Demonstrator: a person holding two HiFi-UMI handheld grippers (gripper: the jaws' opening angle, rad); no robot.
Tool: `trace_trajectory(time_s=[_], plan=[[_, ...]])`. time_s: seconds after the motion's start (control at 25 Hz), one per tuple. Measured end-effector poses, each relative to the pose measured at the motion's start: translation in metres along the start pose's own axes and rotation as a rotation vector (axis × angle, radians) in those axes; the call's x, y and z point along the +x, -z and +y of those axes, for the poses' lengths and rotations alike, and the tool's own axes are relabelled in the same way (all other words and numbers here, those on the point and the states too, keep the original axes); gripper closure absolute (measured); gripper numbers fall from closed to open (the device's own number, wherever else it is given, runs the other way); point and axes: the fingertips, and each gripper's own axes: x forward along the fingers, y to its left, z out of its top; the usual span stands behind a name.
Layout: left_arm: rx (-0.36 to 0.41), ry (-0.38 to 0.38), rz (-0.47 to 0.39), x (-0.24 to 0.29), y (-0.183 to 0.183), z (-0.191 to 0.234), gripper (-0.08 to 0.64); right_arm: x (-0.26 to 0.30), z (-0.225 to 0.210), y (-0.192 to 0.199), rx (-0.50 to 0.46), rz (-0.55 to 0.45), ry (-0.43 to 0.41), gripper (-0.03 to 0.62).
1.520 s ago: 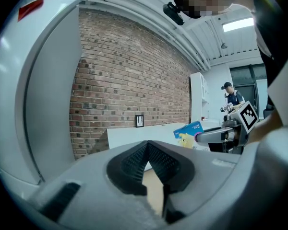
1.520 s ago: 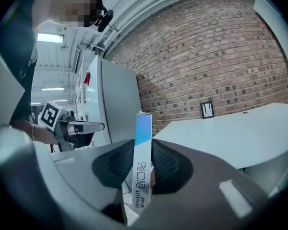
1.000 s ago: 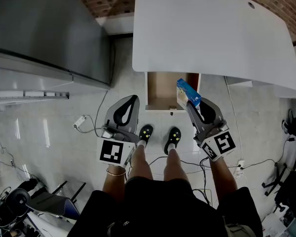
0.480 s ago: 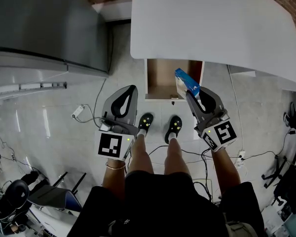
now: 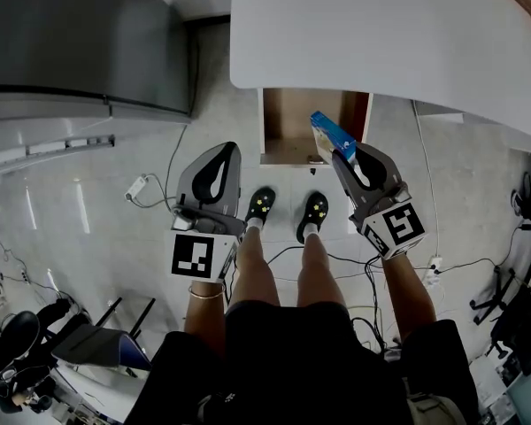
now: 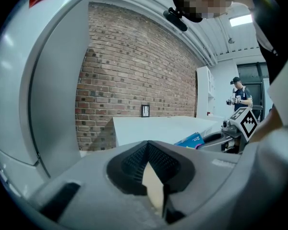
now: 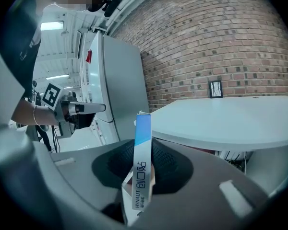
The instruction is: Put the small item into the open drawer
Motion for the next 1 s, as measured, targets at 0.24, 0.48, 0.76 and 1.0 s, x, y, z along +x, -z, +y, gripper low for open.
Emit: trace_trajectory(time_s=[0.24, 0.48, 0.76, 1.0], plan=[[-0.013, -0.006, 0.015, 0.002, 0.014, 0.005, 0.563, 0.011, -0.004, 0.014, -0.009, 0.031, -0.004, 0.497], [-0.024, -0.024, 0.023, 0.004, 0.024, 0.015, 0.563, 0.021, -0.007, 0.025, -0.015, 0.049, -0.010, 0.497], [-0.024, -0.029, 0.029, 0.009, 0.036, 0.023, 0.563, 0.034, -0.011, 0.041, -0.032, 0.076, -0.020, 0.497], [-0.024, -0.029, 0.041, 0.012, 0.045, 0.023, 0.563, 0.037, -0.014, 0.054, -0.034, 0.100, -0.024, 0.497]])
